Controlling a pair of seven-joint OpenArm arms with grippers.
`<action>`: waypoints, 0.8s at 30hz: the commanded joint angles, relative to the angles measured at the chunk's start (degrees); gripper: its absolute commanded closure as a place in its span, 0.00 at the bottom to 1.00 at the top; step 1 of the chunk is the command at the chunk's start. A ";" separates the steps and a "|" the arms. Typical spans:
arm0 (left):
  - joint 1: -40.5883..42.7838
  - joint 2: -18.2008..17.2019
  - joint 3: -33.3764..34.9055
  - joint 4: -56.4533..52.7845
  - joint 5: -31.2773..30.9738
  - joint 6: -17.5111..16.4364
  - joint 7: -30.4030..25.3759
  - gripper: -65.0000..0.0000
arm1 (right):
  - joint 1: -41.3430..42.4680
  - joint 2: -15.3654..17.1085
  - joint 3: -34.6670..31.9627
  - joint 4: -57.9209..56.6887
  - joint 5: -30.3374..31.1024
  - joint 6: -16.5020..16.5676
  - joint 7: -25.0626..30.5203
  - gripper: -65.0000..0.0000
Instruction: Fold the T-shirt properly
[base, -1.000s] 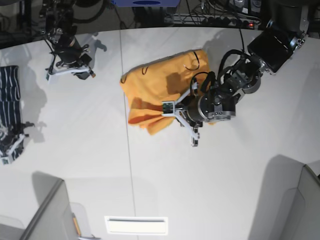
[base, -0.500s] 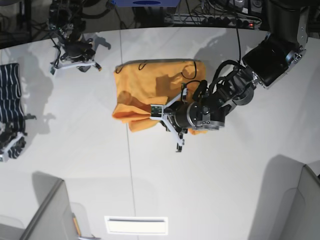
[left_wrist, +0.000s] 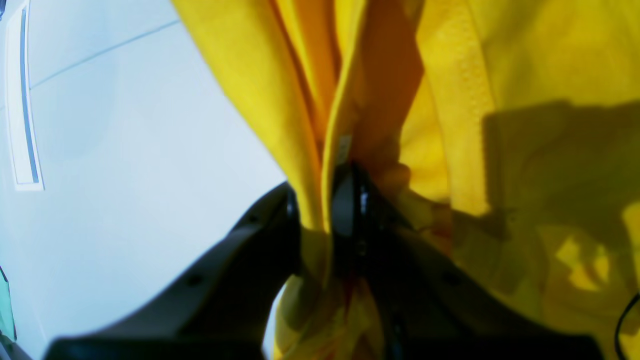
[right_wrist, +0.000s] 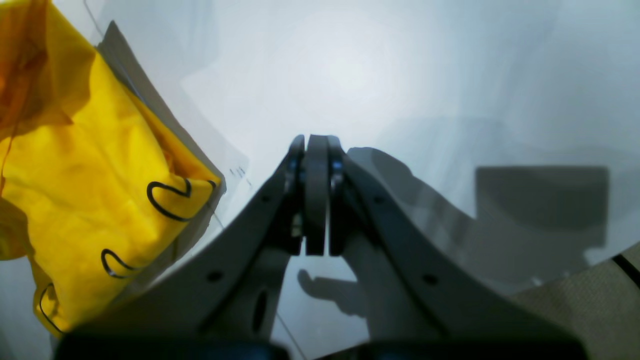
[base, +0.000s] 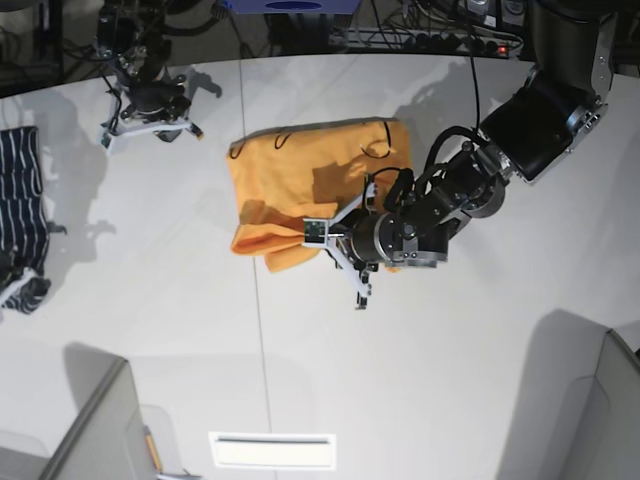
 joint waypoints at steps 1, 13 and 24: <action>-2.43 -0.05 -0.17 0.59 -0.02 0.53 -0.56 1.00 | -0.01 0.03 0.14 1.03 0.15 0.26 0.92 1.00; -6.12 0.04 2.38 -2.22 -0.19 0.53 -0.74 0.24 | 0.51 0.03 0.05 0.94 0.15 0.26 0.92 1.00; -2.34 3.56 -18.37 5.69 -0.54 0.53 -0.56 0.11 | 0.51 0.21 -0.04 0.94 0.06 0.44 1.01 1.00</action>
